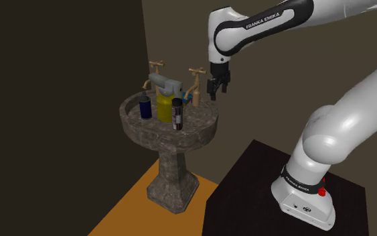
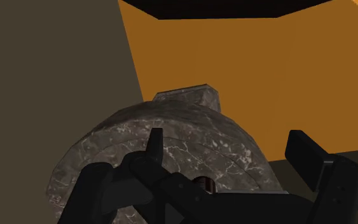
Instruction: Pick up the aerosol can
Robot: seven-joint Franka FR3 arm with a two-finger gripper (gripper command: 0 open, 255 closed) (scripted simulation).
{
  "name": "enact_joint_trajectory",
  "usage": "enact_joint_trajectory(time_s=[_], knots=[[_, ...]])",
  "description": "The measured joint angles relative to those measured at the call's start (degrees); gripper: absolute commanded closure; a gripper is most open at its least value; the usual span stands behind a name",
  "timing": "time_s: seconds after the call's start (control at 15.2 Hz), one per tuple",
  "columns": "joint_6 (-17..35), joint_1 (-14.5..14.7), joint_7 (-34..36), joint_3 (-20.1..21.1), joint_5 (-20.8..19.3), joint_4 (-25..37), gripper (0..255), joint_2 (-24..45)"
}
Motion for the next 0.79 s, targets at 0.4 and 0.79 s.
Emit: enact_joint_trajectory(time_s=[0.4, 0.79], knots=[[8.1, 0.1, 0.8, 0.0, -0.2, 6.9, 0, 12.7], [14.3, 0.2, 1.4, 0.0, -0.5, 15.6, 0, 25.3]])
